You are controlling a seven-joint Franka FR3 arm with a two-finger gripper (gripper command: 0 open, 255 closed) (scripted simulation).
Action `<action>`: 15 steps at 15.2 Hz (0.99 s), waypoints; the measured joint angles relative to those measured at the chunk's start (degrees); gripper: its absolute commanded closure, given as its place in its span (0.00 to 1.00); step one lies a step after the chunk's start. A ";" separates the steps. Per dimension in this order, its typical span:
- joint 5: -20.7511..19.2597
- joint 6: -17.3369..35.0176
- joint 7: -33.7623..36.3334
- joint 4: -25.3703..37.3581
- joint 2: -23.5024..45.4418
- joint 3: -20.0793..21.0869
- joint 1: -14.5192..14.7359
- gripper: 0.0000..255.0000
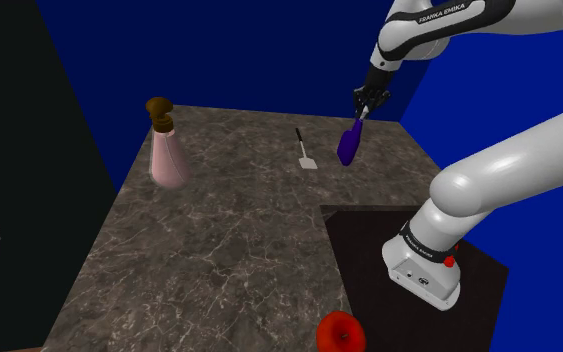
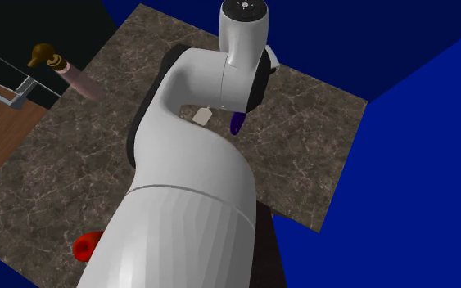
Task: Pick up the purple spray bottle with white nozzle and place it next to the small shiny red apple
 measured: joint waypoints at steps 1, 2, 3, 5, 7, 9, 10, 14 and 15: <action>0.00 -0.74 -0.09 0.51 -0.24 -0.01 -0.03 1.00; 0.03 -1.47 -0.01 0.93 -0.55 0.10 0.00 1.00; 0.05 -2.50 -0.06 1.62 -0.91 0.15 -0.01 1.00; 0.12 -4.15 0.04 2.66 -1.52 0.35 0.04 1.00; 0.14 -5.81 -0.07 3.80 -2.03 0.40 0.01 1.00; 0.15 -7.43 -0.24 5.07 -2.39 0.39 -0.04 1.00; 0.21 -8.19 -0.16 5.63 -2.58 0.51 0.01 1.00; 0.39 -11.63 -0.07 8.35 -3.30 0.85 0.12 1.00; 0.43 -12.34 -0.06 8.97 -3.39 0.92 0.15 1.00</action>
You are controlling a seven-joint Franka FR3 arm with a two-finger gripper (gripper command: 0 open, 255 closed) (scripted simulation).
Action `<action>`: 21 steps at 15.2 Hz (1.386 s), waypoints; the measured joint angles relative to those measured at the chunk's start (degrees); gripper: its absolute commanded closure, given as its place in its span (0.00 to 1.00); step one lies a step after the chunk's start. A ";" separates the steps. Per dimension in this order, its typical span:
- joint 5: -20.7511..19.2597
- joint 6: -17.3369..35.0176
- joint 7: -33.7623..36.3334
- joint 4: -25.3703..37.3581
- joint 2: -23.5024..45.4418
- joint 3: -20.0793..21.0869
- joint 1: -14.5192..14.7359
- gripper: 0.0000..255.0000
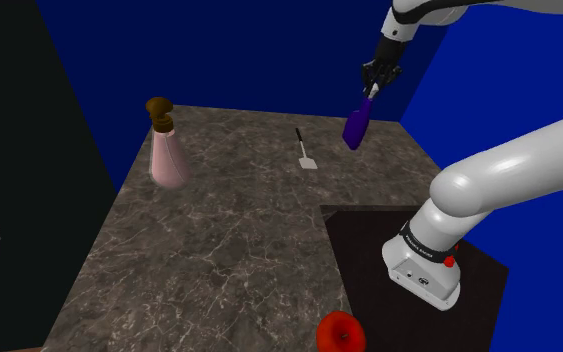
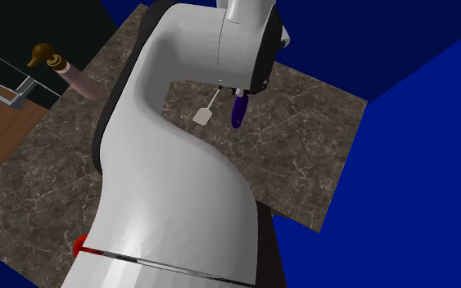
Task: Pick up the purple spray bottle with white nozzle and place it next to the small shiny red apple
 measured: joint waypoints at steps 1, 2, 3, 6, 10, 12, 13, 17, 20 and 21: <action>0.03 -0.79 -0.07 0.77 -0.02 0.01 0.00 1.00; 0.11 -1.63 0.01 1.55 -0.08 0.13 0.06 1.00; 0.12 -2.36 0.04 2.02 -0.33 0.21 0.07 1.00; 0.22 -4.74 -0.07 4.36 -0.38 0.32 0.11 1.00; 0.37 -7.82 -0.09 7.25 -0.57 0.53 0.19 1.00; 0.46 -9.16 -0.18 8.95 -0.21 0.55 0.24 1.00; 0.50 -10.07 -0.18 9.82 -0.25 0.62 0.26 1.00; 0.62 -13.16 -0.41 13.37 0.21 0.66 0.31 1.00; 0.74 -15.30 -0.37 15.65 0.35 0.85 0.39 1.00; 0.77 -16.14 -0.34 16.41 0.28 0.93 0.41 1.00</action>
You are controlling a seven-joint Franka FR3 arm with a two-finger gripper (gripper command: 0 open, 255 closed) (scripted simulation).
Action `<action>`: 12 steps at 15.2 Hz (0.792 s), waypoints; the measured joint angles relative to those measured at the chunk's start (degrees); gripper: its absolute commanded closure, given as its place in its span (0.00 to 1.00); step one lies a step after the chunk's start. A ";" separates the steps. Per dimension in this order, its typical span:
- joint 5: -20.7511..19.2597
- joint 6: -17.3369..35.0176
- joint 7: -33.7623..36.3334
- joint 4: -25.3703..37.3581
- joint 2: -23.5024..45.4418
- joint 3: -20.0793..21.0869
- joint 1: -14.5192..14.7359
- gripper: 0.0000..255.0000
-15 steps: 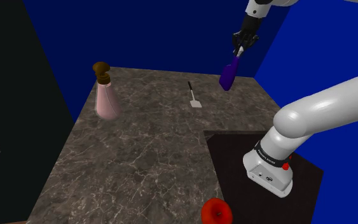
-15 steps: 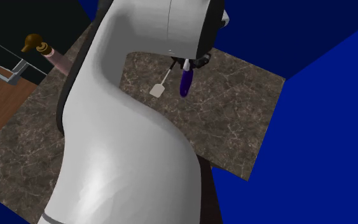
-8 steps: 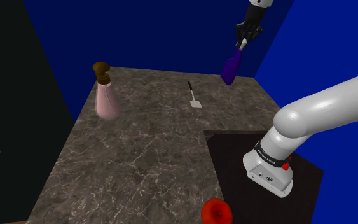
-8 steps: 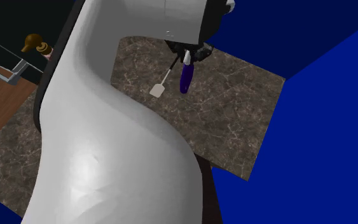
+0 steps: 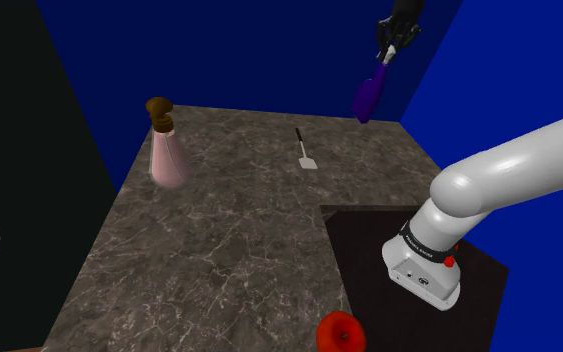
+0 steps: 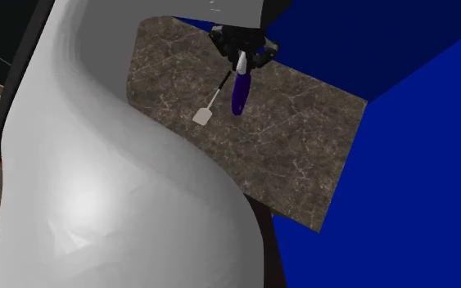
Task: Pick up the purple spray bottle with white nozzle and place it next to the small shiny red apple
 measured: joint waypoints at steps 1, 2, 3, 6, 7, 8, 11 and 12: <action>0.03 -0.72 -0.15 1.08 0.36 -0.07 0.00 1.00; 0.05 -1.41 -0.26 2.09 0.67 -0.11 0.01 1.00; 0.09 -2.21 -0.24 2.94 0.73 -0.04 0.03 1.00; 0.22 -4.50 -0.31 5.91 1.41 0.04 0.11 1.00; 0.24 -5.16 -0.36 6.71 1.55 0.04 0.12 1.00; 0.31 -5.93 -0.36 7.91 1.97 0.08 0.17 1.00; 0.45 -8.30 -0.47 11.18 2.89 0.13 0.25 1.00; 0.47 -9.05 -0.49 12.00 2.96 0.16 0.26 1.00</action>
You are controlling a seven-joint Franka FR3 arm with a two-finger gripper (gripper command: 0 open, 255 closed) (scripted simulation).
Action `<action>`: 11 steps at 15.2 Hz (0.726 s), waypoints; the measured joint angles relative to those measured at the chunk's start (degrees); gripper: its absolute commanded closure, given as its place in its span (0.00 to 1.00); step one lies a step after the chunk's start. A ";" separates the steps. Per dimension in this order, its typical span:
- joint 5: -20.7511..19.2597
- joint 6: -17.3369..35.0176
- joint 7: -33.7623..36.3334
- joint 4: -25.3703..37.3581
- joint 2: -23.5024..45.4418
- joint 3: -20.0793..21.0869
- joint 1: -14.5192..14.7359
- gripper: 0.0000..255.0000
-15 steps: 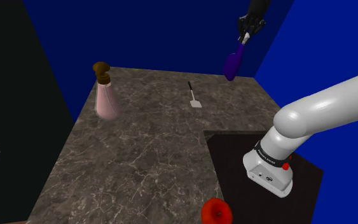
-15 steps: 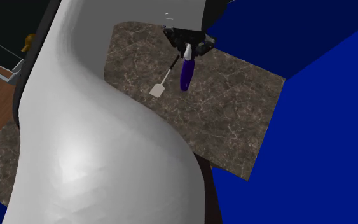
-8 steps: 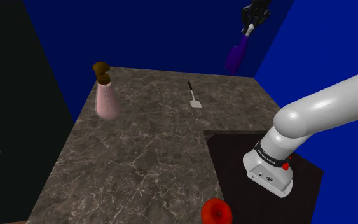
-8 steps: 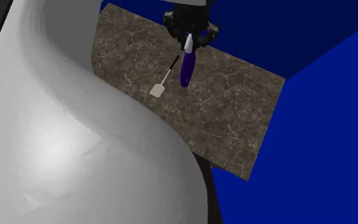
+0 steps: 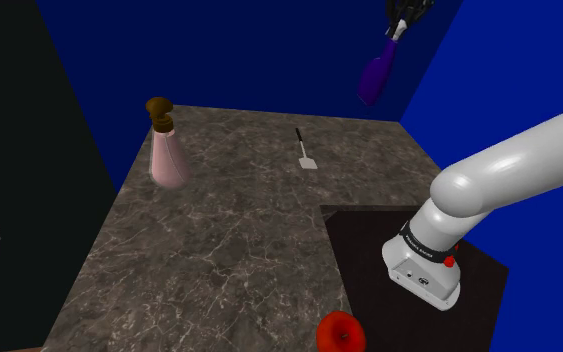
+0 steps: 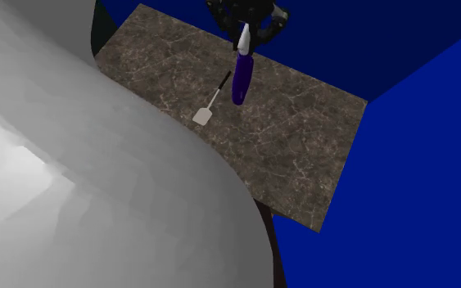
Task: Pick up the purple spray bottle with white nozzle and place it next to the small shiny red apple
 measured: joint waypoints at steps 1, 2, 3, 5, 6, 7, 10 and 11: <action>0.08 -0.73 0.07 1.11 0.38 0.08 0.06 1.00; 0.13 -1.51 0.05 2.28 0.77 0.11 0.09 1.00; 0.16 -2.28 -0.04 3.32 1.05 0.09 0.10 1.00; 0.22 -3.88 -0.13 5.48 1.61 0.09 0.13 1.00; 0.23 -4.68 -0.29 6.57 1.90 0.02 0.12 1.00; 0.29 -5.45 -0.30 7.80 2.35 0.03 0.15 1.00; 0.47 -7.74 -0.43 11.60 3.88 0.02 0.24 1.00; 0.48 -8.21 0.04 11.24 3.10 0.41 0.33 1.00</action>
